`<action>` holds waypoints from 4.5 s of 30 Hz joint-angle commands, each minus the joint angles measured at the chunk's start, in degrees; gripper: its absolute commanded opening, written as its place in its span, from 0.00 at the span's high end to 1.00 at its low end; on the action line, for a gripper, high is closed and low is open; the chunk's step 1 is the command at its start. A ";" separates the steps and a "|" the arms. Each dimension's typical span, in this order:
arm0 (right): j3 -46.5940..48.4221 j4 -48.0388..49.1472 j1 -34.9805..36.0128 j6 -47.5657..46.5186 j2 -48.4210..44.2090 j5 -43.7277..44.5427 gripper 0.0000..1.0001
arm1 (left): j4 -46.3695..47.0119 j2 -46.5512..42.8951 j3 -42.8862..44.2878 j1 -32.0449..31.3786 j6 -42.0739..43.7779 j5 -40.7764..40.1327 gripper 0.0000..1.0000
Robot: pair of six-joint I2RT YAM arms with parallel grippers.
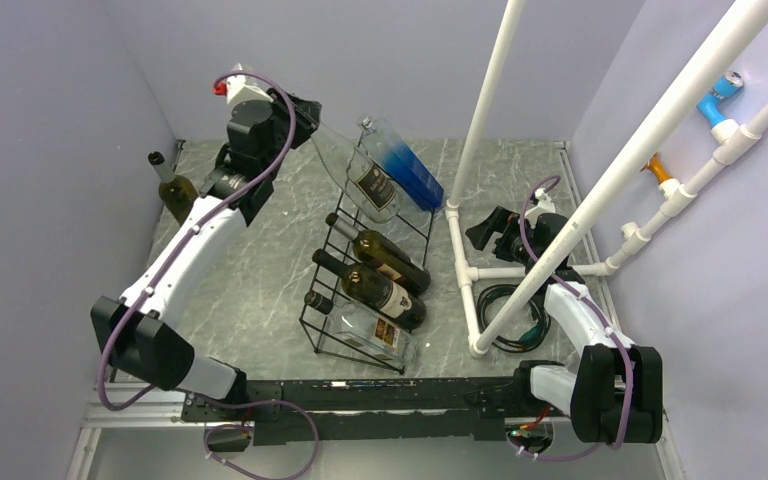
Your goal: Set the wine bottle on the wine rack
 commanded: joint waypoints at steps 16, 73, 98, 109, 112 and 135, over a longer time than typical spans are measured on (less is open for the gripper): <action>0.79 2.23 0.18 -0.16 0.20 -0.38 0.00 | 17.01 8.32 5.15 -5.91 -3.10 -8.15 1.00; 0.79 2.32 0.24 0.10 -0.07 -1.15 0.00 | 26.03 20.34 -8.60 -17.51 -5.24 -22.71 0.57; 0.70 1.97 0.18 -0.07 -0.77 -0.66 0.00 | 14.59 0.84 -10.68 -14.88 5.17 -13.61 0.00; 0.62 2.19 0.18 0.01 -0.40 -0.68 0.00 | 8.66 -17.63 -19.85 -12.50 16.70 -11.55 0.00; 0.67 2.23 0.18 0.02 -0.37 -0.68 0.00 | 3.08 -22.95 -22.29 -10.12 19.97 -11.36 0.01; 3.90 -7.05 0.19 -1.02 -7.99 0.15 0.00 | -10.51 -29.59 -18.99 11.75 32.33 -26.63 0.00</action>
